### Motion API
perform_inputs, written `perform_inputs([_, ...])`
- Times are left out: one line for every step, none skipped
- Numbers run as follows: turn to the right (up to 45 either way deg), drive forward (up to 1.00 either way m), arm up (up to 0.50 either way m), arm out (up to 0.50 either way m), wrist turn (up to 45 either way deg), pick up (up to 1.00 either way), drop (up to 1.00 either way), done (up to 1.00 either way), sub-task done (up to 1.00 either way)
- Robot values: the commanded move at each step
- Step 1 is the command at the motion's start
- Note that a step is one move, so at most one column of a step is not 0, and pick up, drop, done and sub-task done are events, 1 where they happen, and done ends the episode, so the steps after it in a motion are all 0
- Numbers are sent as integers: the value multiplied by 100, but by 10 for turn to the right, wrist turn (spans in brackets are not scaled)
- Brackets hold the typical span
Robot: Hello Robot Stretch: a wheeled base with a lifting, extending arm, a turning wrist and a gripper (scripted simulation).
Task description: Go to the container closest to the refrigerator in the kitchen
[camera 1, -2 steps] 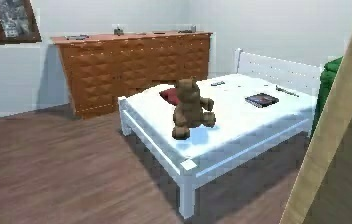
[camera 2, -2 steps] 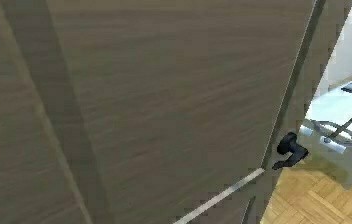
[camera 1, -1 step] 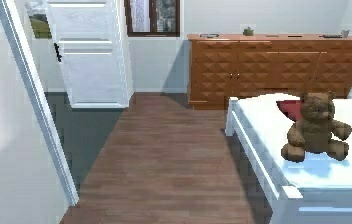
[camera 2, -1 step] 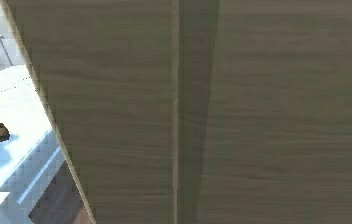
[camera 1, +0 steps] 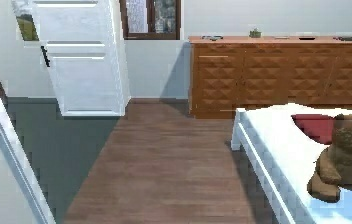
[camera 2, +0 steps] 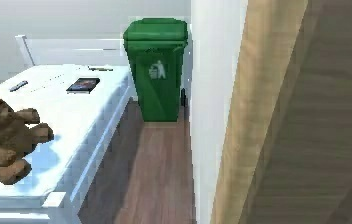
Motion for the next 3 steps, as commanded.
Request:
perform_inputs([-240, 0, 0, 0, 0, 0, 0, 0, 0])
perform_inputs([0, 100, 0, 0, 0, 0, 0, 0, 0])
perform_inputs([0, 15, 0, 0, 0, 0, 0, 0, 0])
